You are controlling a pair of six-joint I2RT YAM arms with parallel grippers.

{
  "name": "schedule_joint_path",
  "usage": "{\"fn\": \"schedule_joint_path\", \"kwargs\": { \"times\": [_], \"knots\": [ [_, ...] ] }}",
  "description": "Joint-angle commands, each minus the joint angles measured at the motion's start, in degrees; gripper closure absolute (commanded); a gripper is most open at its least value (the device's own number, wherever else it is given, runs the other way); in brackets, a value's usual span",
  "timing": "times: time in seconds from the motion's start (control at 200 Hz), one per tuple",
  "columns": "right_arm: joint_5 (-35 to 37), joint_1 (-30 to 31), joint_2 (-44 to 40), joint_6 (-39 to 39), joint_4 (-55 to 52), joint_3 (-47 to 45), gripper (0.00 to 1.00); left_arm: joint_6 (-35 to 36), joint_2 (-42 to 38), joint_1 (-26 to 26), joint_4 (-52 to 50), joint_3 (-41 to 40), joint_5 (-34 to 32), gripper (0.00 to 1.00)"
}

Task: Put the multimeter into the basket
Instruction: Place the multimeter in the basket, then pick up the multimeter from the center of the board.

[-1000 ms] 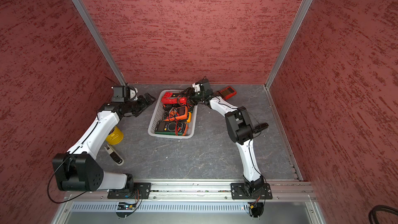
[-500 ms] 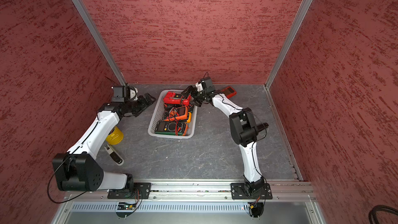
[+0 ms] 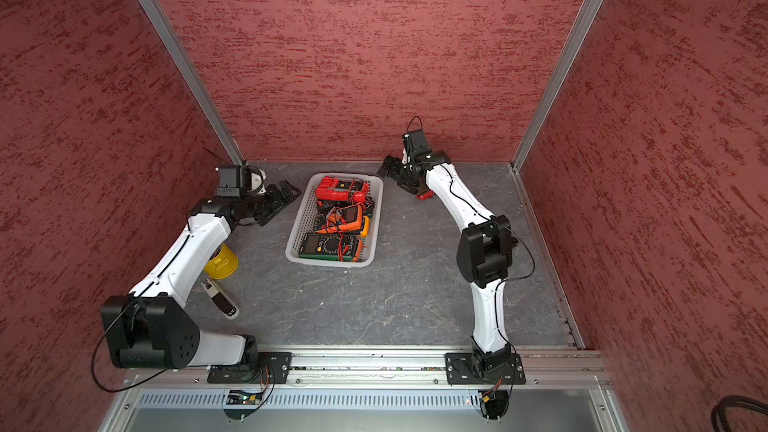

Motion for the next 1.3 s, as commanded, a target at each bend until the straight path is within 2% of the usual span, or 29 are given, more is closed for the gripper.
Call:
{"fn": "schedule_joint_path", "kwargs": {
  "times": [0.0, 0.105, 0.17, 0.25, 0.321, 0.476, 0.621, 0.922, 1.292],
  "knots": [
    [10.00, -3.61, 4.98, -6.38, -7.59, 5.50, 0.13, 1.38, -0.26, -0.34, -0.15, 1.29, -0.86, 0.00],
    [17.09, -4.53, 11.03, -10.23, -10.03, 12.93, 0.12, 1.47, -0.36, -0.30, -0.16, 1.41, -0.53, 0.00],
    [21.71, -4.88, 15.84, -11.61, -12.65, 20.20, 0.09, 1.64, -0.31, -0.43, -0.31, 1.49, -0.27, 0.00],
    [26.37, -5.23, 22.33, -11.47, -16.73, 29.95, 0.02, 1.95, -0.05, -0.52, -0.39, 1.76, -0.11, 0.00],
    [28.93, -5.26, 26.31, -10.32, -18.57, 36.25, 0.01, 2.00, 0.12, -0.66, -0.47, 1.97, -0.20, 0.00],
    [32.18, -5.30, 29.51, -8.36, -15.91, 36.38, 0.01, 1.91, 0.65, -0.89, -0.22, 2.42, 0.01, 0.00],
    [33.45, -5.34, 31.60, -10.09, -15.06, 36.47, 0.01, 2.24, 1.49, -1.13, -0.31, 2.90, 0.88, 0.00],
    [30.68, -5.77, 34.81, -12.19, -18.12, 36.41, 0.01, 2.50, 3.18, -1.26, 0.05, 3.38, 1.60, 0.00],
    [30.65, -6.07, 35.30, -12.14, -24.84, 35.77, 0.01, 2.35, 3.12, -1.25, 0.33, 3.23, 1.34, 0.00]
  ]
}}
